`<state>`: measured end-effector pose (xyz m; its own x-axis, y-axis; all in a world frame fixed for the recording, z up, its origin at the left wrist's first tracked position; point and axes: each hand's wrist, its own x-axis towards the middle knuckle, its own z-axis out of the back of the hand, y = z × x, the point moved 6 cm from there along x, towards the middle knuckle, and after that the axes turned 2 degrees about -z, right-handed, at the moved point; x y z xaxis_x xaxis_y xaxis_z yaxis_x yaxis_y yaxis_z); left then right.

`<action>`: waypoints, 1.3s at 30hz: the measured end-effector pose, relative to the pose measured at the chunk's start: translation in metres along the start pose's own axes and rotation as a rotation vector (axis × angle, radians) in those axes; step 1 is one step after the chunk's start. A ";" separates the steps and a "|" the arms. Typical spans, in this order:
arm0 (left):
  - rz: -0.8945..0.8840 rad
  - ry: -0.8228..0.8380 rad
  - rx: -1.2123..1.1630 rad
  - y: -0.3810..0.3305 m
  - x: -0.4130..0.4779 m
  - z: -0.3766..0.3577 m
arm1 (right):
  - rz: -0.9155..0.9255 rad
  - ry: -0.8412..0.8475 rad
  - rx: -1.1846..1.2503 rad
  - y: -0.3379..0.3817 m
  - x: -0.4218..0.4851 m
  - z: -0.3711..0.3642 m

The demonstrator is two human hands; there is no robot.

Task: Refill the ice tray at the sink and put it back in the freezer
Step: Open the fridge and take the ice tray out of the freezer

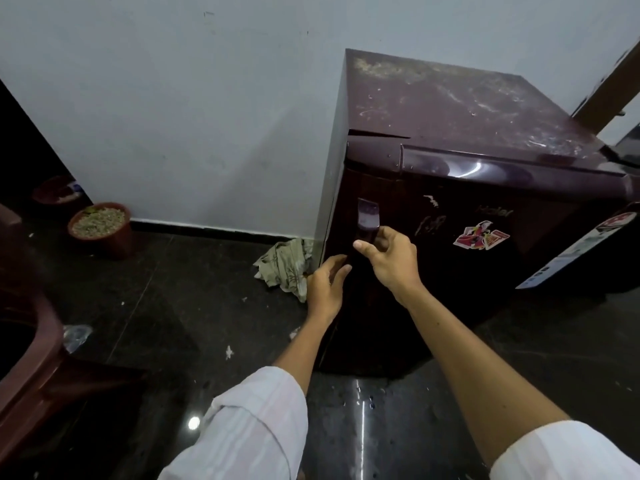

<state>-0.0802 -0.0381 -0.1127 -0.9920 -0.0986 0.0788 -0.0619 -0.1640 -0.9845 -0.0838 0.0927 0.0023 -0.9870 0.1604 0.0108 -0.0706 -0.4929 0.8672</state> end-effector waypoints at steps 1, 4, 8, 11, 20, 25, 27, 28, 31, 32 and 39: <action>-0.007 -0.001 0.005 0.001 0.000 0.000 | -0.001 -0.003 -0.005 0.001 -0.001 0.000; -0.034 -0.017 0.009 0.000 -0.004 -0.001 | 0.000 -0.012 -0.025 0.002 -0.006 0.002; -0.070 -0.035 0.048 0.001 -0.019 0.000 | 0.042 0.009 0.001 0.002 -0.023 0.007; -0.073 -0.048 0.041 0.006 -0.038 -0.002 | 0.064 0.012 0.022 -0.004 -0.044 0.014; -0.081 -0.063 0.062 0.003 -0.108 -0.016 | 0.096 0.045 0.082 -0.024 -0.105 0.040; -0.124 -0.100 0.129 -0.008 -0.155 -0.029 | 0.123 0.054 0.138 -0.043 -0.142 0.061; -0.139 -0.127 0.156 -0.014 -0.177 -0.038 | 0.130 0.063 0.156 -0.053 -0.157 0.072; -0.148 -0.144 0.171 -0.018 -0.188 -0.042 | 0.133 0.065 0.164 -0.059 -0.165 0.078; -0.151 -0.178 0.193 -0.026 -0.222 -0.058 | 0.137 0.063 0.183 -0.075 -0.188 0.096; -0.152 -0.183 0.207 -0.030 -0.235 -0.065 | 0.137 0.061 0.192 -0.081 -0.198 0.104; -0.178 -0.173 0.297 -0.051 -0.307 -0.113 | 0.128 0.023 0.225 -0.123 -0.252 0.159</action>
<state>0.2149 0.1110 -0.1045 -0.9338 -0.2033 0.2945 -0.1714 -0.4683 -0.8668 0.1966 0.2482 -0.0278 -0.9891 0.0878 0.1183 0.0865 -0.3044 0.9486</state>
